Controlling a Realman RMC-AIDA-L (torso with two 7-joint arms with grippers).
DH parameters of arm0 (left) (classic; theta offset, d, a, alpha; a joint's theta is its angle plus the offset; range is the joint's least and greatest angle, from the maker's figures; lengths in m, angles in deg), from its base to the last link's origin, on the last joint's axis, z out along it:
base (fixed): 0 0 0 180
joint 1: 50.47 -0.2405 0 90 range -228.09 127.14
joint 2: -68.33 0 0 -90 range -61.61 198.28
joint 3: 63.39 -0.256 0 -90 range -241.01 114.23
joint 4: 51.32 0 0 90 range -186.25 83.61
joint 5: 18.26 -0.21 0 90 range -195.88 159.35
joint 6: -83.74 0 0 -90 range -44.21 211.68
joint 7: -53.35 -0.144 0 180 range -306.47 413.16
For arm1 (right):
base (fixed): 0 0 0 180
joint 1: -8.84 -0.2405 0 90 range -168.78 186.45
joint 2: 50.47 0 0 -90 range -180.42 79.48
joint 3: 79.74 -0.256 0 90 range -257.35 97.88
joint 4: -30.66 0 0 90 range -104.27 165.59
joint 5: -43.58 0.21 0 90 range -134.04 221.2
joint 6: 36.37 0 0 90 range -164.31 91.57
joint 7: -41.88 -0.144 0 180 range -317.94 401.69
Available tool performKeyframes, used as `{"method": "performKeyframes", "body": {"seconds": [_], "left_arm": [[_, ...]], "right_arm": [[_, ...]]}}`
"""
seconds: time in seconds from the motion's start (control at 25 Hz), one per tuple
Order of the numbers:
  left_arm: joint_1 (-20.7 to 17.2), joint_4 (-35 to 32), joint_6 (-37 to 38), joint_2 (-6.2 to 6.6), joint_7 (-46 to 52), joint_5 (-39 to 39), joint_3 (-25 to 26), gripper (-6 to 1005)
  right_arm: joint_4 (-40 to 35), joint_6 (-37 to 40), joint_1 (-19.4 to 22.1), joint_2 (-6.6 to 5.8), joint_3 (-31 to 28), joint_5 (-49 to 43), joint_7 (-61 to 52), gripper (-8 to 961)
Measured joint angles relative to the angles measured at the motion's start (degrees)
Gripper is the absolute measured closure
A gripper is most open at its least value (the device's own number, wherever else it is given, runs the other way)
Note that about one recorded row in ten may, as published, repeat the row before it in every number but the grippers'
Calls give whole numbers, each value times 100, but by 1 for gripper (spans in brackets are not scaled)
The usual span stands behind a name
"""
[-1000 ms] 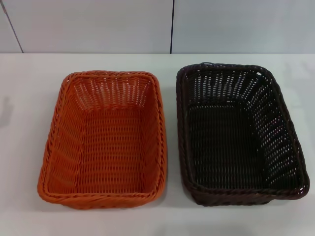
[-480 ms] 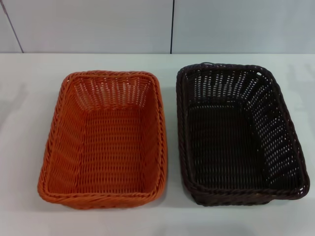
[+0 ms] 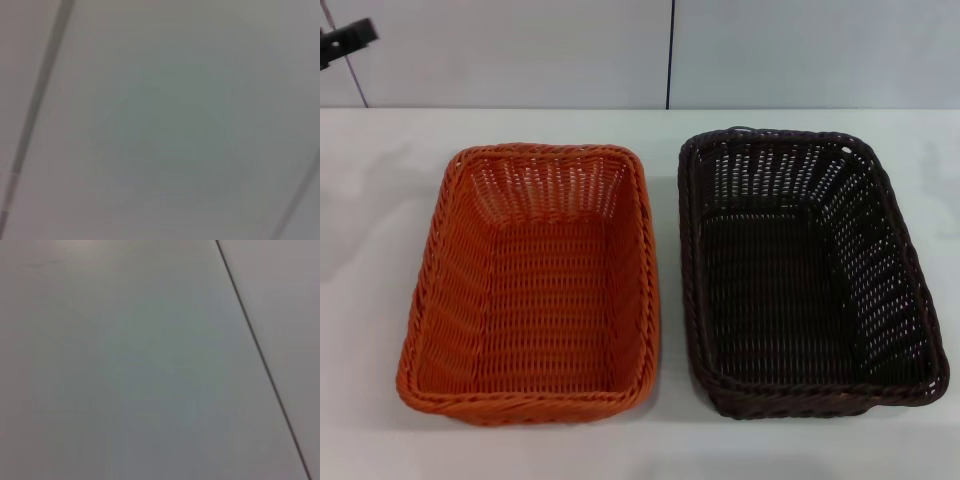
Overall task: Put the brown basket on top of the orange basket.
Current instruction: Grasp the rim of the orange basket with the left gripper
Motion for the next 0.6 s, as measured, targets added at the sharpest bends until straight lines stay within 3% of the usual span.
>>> {"method": "performKeyframes", "body": {"seconds": [0.04, 0.08, 0.2, 0.28, 0.36, 0.4, 0.48, 0.56, 0.6], "left_arm": [[50, -1354, 490, 65, 2253, -2540, 139, 195], [50, -1354, 490, 65, 2253, -2540, 139, 195], [306, -2400, 1348, -34, 3908, -4591, 273, 197], [506, -2659, 1787, -94, 4571, -5485, 304, 199], [506, -2659, 1787, -94, 4571, -5485, 304, 200], [742, -3020, 2348, -299, 5108, -6498, 444, 201], [861, -3333, 2759, -525, 5424, -7292, 541, 202], [861, -3333, 2759, -525, 5424, -7292, 541, 203], [921, -3500, 2997, -649, 5581, -7691, 559, 204]], "right_arm": [[1, -5, 9, -1, -22, 0, 0, 469], [3, -11, 18, -1, -45, 0, 0, 469], [-1, -21, 51, -4, -115, 1, 1, 469], [-11, -24, 67, -9, -134, 0, 1, 469], [-13, -30, 77, -13, -136, 0, 12, 469], [-14, -39, 82, -14, -137, 0, 27, 469], [-12, -90, 95, -20, -161, 0, 49, 469], [-12, -118, 102, -21, -181, 0, 51, 469], [-16, -146, 108, -22, -199, 0, 54, 469]]}}
